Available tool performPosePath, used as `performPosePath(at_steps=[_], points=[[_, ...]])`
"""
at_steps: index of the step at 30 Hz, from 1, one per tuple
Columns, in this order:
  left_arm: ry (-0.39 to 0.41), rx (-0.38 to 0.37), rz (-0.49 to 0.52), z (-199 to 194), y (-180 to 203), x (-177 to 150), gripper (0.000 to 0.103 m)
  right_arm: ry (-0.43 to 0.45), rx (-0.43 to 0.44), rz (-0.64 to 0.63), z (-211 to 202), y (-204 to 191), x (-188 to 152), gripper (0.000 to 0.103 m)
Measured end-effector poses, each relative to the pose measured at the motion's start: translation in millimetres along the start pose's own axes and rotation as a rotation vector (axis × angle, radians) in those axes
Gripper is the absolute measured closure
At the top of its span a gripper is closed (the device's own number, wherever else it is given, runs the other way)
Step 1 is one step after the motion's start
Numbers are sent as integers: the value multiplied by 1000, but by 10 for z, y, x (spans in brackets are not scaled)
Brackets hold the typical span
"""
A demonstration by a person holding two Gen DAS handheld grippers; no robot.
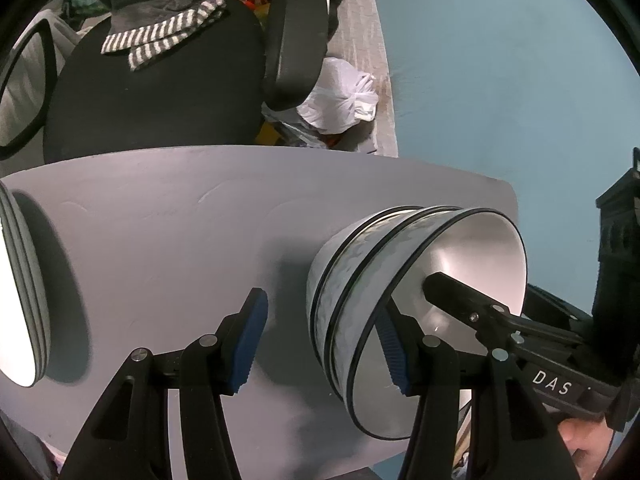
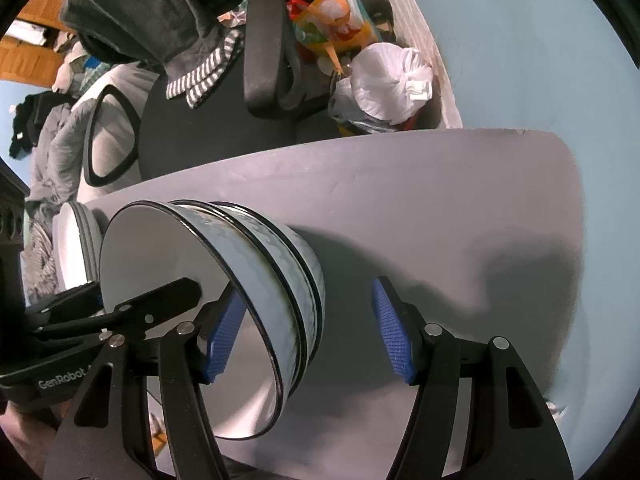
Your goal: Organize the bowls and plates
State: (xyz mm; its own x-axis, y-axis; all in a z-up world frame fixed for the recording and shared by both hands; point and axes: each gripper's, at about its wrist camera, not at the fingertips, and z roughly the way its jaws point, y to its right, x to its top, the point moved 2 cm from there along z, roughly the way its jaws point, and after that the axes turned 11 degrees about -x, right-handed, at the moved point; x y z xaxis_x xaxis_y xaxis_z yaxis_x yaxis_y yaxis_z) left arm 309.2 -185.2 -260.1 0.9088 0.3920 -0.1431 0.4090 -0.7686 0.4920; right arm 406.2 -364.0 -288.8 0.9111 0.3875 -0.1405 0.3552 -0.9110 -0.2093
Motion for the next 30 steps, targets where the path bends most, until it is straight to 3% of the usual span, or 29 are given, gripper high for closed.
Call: performPosePath(at_steps=[2, 6, 9, 18, 30], points=[[-3, -20, -4, 8, 1, 4, 51, -14, 22, 16, 16, 22, 8, 40], [-14, -59, -3, 11, 21, 6, 65, -28, 62, 13, 14, -15, 15, 56], [-22, -62, 1, 11, 36, 6, 67, -34, 64, 3, 5, -60, 21, 65], [-46, -98, -8, 22, -10, 33, 68, -36, 76, 11, 17, -46, 33, 66], [-56, -49, 50, 17, 67, 32, 72, 14, 96, 47, 11, 32, -41, 71]])
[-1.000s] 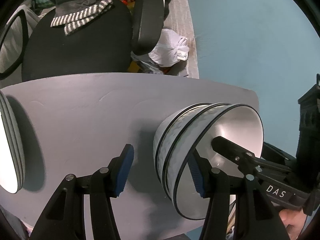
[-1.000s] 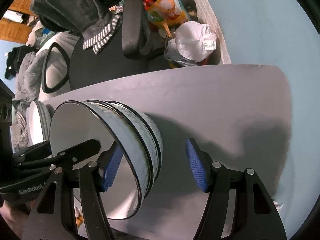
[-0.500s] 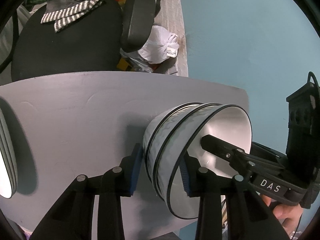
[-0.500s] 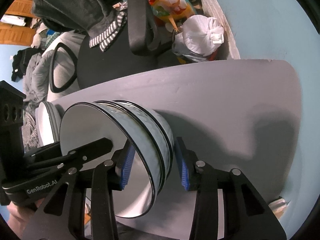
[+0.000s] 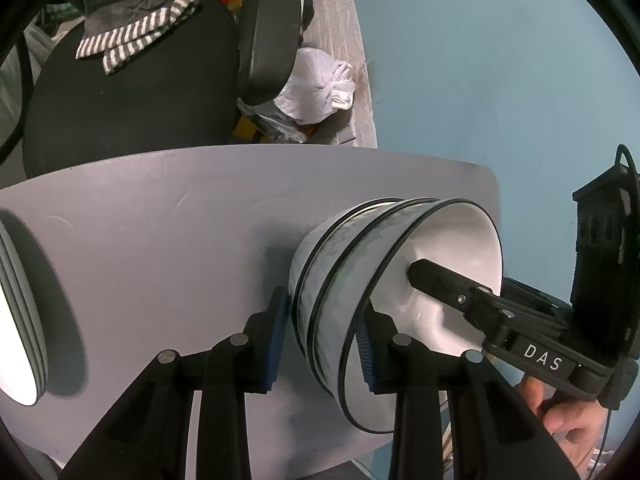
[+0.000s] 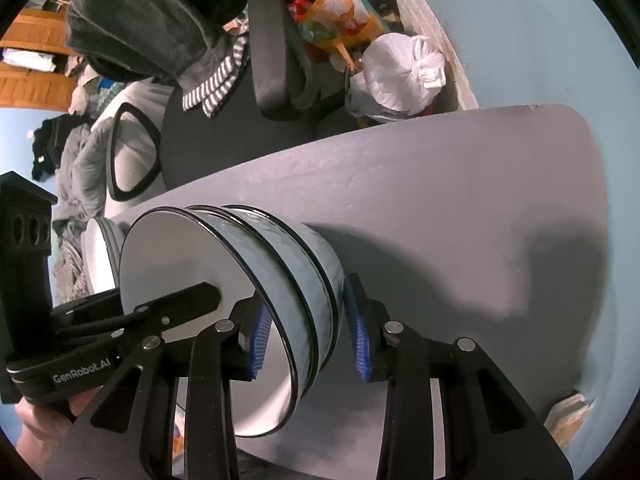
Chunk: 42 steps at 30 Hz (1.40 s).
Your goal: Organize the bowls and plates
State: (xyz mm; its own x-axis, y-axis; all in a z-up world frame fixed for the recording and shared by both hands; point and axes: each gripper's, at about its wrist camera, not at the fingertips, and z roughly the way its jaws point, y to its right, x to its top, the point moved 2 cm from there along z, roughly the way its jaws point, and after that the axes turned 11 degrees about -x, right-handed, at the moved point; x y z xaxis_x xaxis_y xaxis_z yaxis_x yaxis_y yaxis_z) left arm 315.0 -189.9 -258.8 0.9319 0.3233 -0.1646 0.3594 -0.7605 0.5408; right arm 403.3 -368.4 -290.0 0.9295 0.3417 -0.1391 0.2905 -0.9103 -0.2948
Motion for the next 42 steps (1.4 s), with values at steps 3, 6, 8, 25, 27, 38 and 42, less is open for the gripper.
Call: performPosePath(at_steps=[3, 6, 8, 25, 27, 38, 42], points=[[1, 10, 0, -10, 2, -3, 74, -3, -22, -16, -10, -43, -14, 71], [3, 18, -3, -16, 5, -9, 74, -6, -50, -39, -17, -88, -8, 71], [9, 14, -12, -20, -4, -11, 75, -8, -64, -51, -17, -109, -8, 72], [22, 82, 23, -85, 28, -94, 82, -31, -64, -68, -24, -100, -19, 85], [22, 82, 17, -103, 10, -104, 82, -35, -63, -69, -22, -120, -24, 85], [36, 104, 21, -252, -98, -187, 82, -55, -66, -64, 2, -328, -126, 85], [32, 96, 1, -240, -175, -203, 82, -56, -86, -67, 16, -395, -122, 85]])
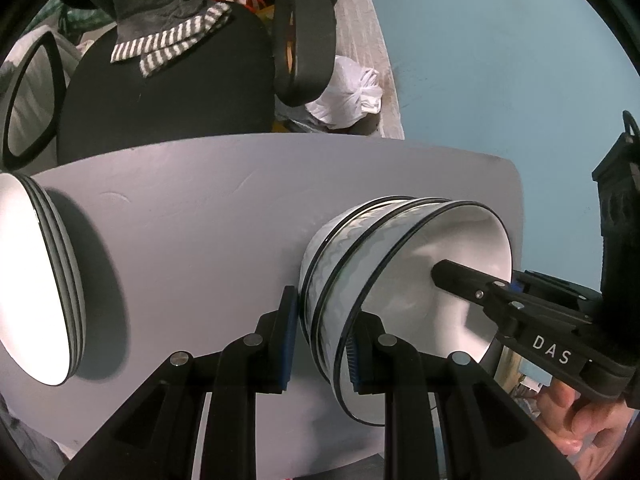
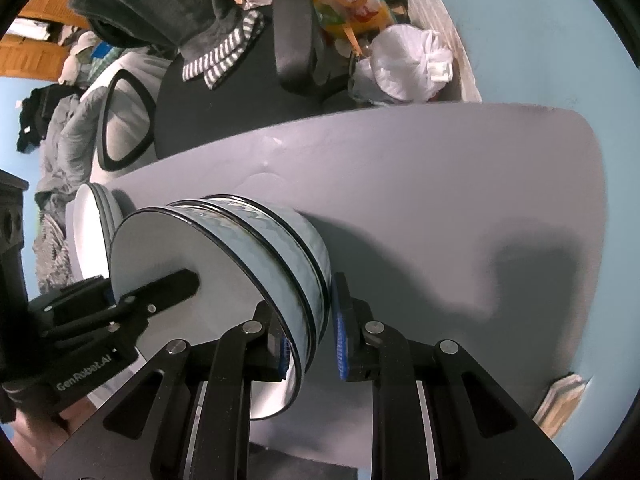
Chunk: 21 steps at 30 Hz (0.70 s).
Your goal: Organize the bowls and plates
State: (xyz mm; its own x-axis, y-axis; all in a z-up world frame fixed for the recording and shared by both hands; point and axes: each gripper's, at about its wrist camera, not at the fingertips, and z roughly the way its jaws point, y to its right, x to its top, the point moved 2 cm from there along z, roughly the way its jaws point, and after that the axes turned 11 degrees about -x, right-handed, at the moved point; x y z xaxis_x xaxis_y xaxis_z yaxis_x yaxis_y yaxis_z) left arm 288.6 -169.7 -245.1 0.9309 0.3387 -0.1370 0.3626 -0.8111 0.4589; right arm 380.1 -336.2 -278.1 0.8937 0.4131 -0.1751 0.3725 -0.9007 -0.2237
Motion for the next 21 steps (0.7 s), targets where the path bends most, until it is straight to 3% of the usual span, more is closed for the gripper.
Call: performPosePath(at_steps=[21], points=[[20, -30, -43, -300, -253, -173, 82, -9, -15, -17, -70, -359, -62, 85]])
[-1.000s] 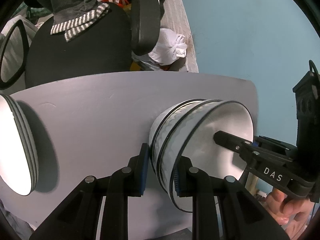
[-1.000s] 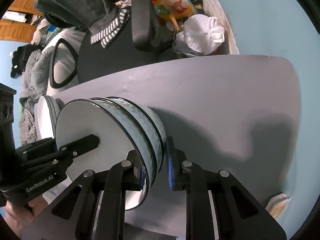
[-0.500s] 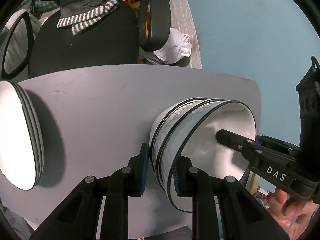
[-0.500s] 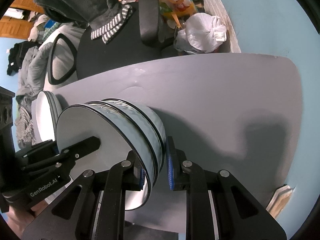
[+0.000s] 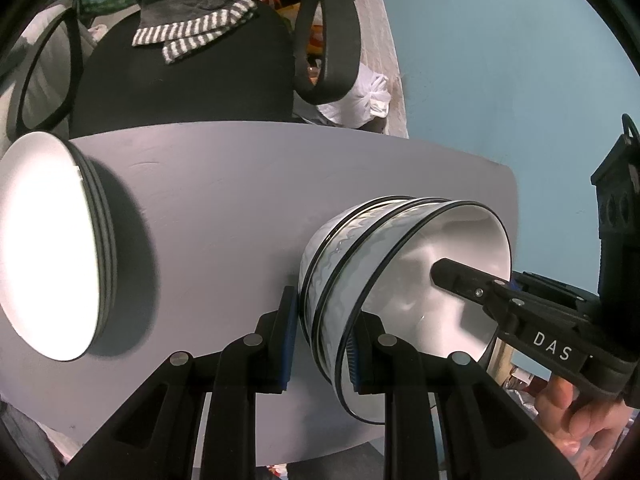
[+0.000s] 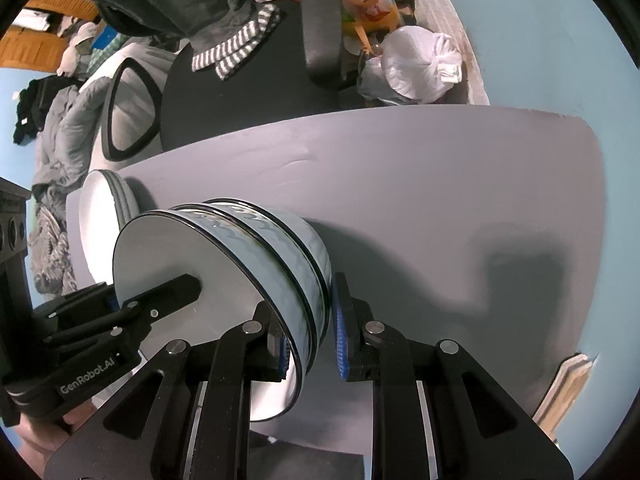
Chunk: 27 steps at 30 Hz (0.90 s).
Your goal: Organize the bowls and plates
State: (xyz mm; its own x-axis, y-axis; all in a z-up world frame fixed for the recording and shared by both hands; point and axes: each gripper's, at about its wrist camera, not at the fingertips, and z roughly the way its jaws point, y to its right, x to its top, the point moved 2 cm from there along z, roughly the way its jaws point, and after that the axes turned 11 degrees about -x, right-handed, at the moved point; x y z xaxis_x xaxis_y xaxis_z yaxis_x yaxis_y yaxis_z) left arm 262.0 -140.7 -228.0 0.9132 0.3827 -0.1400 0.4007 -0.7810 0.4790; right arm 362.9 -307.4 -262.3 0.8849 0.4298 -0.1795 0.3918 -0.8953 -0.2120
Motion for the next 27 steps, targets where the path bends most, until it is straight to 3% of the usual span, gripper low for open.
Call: performPosePath(at_steps=[27], points=[[107, -11, -93, -877, -762, -206, 82, 46, -30, -120, -269, -1209, 79, 85]])
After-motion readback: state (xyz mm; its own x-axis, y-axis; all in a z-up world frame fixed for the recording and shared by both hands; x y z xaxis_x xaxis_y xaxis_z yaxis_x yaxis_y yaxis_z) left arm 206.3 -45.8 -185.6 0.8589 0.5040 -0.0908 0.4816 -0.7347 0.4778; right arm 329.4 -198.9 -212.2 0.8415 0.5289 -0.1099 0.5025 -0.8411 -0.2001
